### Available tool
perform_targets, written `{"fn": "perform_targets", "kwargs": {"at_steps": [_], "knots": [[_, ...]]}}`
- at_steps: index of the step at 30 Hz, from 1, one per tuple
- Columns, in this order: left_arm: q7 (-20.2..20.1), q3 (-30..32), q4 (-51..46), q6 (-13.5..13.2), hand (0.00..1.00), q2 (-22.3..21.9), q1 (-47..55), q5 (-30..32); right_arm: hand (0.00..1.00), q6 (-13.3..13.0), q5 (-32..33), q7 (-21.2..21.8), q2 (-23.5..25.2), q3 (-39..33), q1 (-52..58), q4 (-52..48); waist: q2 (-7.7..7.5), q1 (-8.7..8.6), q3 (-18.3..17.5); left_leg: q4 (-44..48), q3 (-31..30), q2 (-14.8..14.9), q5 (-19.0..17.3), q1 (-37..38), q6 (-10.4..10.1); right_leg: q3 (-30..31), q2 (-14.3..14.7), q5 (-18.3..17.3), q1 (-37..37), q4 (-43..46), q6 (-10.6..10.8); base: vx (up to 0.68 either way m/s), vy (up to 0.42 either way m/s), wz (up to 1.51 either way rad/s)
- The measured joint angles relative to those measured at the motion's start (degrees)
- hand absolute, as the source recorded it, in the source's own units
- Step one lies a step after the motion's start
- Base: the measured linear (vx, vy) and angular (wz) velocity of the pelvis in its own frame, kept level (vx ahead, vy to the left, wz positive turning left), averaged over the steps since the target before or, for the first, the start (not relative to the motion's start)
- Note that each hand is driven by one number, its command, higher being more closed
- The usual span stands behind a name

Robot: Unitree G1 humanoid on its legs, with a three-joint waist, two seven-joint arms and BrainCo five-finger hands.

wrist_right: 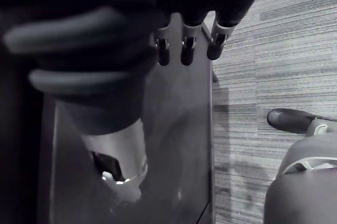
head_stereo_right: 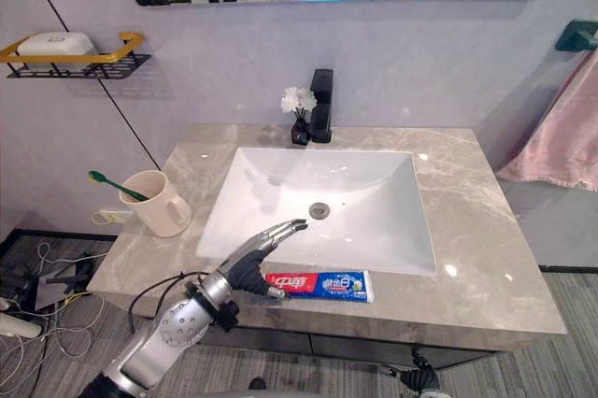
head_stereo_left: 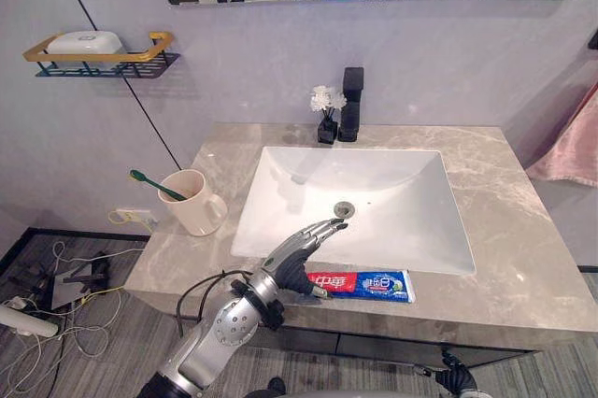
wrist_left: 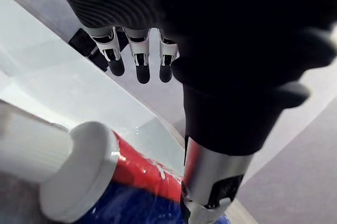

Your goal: Organize washtable

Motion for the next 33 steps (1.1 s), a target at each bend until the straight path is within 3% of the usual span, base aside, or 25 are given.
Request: {"fn": "perform_targets", "kwargs": {"at_steps": [13,14,23,33], "knots": [[2.2,1.7,4.5,1.4,0.00,-3.0,0.0,5.4,0.00,0.0,-0.5,0.0,0.0,1.1,0.3,-1.4,0.42,-0.61,0.5,-0.2,0.6,0.2,0.0,0.4,0.0,0.7,0.0,0.0,-0.1,-0.1,0.0,0.00,0.000,-0.01],[2.2,2.2,5.2,1.6,1.00,-3.3,0.0,5.9,0.00,0.0,-0.6,0.0,0.1,1.2,0.3,-1.4,0.46,-0.63,0.6,-0.2,0.7,0.2,0.0,0.5,0.0,0.8,0.0,0.0,-0.1,-0.1,0.1,0.00,0.000,0.00],[2.2,2.5,7.9,1.9,1.00,-3.3,-0.1,6.6,0.00,0.1,-1.1,0.8,0.3,1.2,0.4,-2.3,1.07,-0.75,0.7,-1.0,1.5,0.1,0.0,0.5,0.0,1.4,0.1,0.9,-0.2,-1.5,0.3,0.01,-0.001,-0.04],[2.1,4.3,8.7,2.1,1.00,-4.0,-2.4,6.4,0.00,0.2,-1.0,1.0,0.4,1.7,0.2,-3.7,1.47,-2.13,0.5,-1.5,2.8,0.3,-0.1,0.5,0.0,2.7,0.1,0.9,-1.1,-1.8,0.2,0.01,-0.005,-0.05]]}}
